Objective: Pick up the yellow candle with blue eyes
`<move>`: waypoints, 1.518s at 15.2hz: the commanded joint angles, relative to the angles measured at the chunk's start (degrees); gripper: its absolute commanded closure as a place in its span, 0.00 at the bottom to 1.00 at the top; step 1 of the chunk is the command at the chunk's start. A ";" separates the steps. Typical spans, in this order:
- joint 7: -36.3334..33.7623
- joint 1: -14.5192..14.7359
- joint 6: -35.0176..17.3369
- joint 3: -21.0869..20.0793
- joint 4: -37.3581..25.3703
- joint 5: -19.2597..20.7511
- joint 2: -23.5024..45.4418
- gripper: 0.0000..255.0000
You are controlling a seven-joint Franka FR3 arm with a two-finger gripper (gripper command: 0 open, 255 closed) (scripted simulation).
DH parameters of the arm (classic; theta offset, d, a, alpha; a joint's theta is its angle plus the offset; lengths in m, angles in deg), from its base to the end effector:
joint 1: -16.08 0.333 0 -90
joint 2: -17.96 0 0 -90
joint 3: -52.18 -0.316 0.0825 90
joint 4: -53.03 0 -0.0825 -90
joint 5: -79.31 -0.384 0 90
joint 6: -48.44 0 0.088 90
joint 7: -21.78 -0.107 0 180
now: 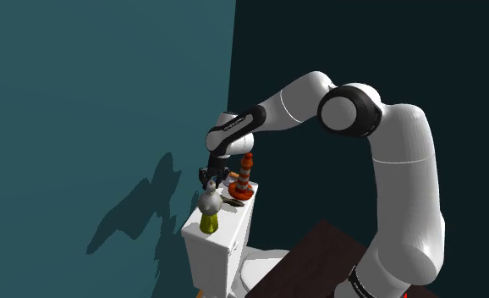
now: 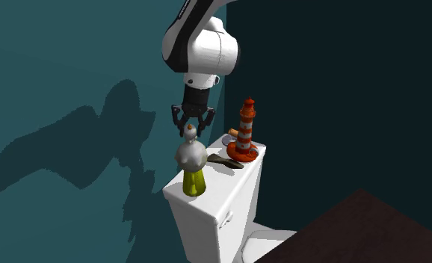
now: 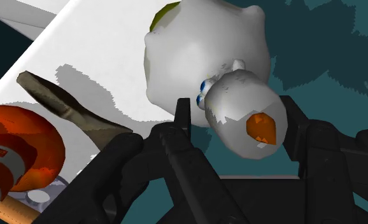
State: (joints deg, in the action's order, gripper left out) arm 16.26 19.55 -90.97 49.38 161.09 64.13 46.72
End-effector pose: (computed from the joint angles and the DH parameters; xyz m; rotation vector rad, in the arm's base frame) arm 0.6364 0.0689 0.2443 -2.9246 0.2808 -0.0338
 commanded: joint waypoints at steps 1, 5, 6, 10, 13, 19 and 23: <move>0.01 0.01 -0.03 -0.01 0.04 -0.01 0.06 1.00; 0.03 0.01 -0.09 -0.02 0.18 -0.03 -0.02 1.00; 0.03 0.00 -0.05 -0.02 0.12 -0.02 0.00 1.00; -0.48 0.08 1.65 0.14 -0.11 0.29 -1.51 1.00; -0.95 0.12 3.37 0.28 -0.36 0.58 -3.00 1.00; -1.89 0.19 6.90 0.53 -1.16 1.15 -5.79 1.00; -2.38 0.21 8.81 0.64 -1.75 1.45 -7.14 1.00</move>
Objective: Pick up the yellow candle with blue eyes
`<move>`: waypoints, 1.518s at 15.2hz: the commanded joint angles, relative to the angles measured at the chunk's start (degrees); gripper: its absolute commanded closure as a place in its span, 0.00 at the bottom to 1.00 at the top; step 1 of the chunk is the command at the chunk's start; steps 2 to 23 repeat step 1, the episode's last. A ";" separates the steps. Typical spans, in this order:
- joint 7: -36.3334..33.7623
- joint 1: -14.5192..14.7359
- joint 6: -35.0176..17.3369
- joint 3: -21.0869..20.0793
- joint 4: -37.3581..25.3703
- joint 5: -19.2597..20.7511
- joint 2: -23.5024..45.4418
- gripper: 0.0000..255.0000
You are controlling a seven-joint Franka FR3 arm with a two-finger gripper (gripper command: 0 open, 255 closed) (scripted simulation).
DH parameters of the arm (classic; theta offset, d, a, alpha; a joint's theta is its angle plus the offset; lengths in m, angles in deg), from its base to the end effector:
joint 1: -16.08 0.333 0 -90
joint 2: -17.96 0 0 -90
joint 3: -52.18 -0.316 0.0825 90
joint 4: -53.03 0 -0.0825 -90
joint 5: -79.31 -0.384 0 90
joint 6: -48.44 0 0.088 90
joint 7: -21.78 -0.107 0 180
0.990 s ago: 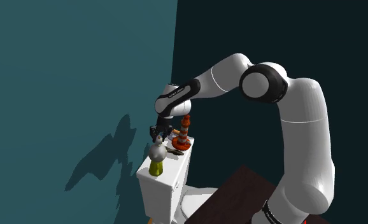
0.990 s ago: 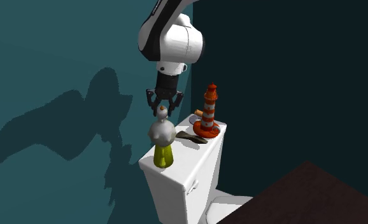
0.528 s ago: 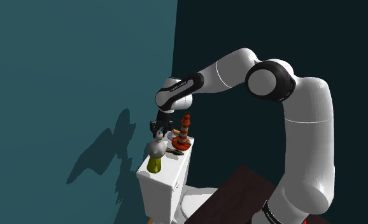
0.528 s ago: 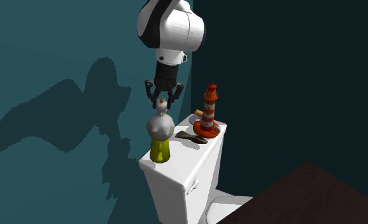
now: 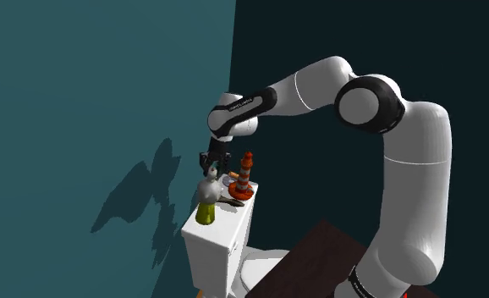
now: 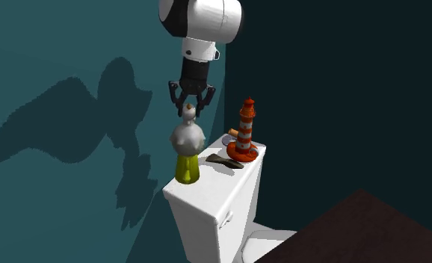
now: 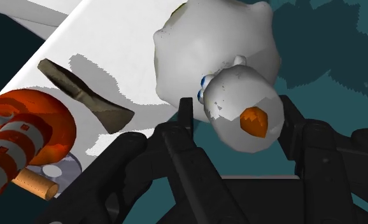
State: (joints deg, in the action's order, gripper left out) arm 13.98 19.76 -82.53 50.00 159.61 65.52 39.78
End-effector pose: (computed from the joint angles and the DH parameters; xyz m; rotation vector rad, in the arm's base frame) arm 0.6356 0.0692 0.3196 -2.9251 0.2804 -0.0296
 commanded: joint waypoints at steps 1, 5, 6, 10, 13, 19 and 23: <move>-0.10 0.00 0.38 0.02 -0.28 0.06 -0.21 1.00; -0.10 0.00 0.38 0.02 -0.28 0.06 -0.21 1.00; -0.10 0.00 0.38 0.02 -0.28 0.06 -0.21 1.00; -0.10 0.00 0.38 0.02 -0.28 0.06 -0.21 1.00; -0.10 0.00 0.38 0.02 -0.28 0.06 -0.21 1.00; -0.10 0.00 0.38 0.02 -0.28 0.06 -0.21 1.00; -0.10 0.00 0.38 0.02 -0.28 0.06 -0.21 1.00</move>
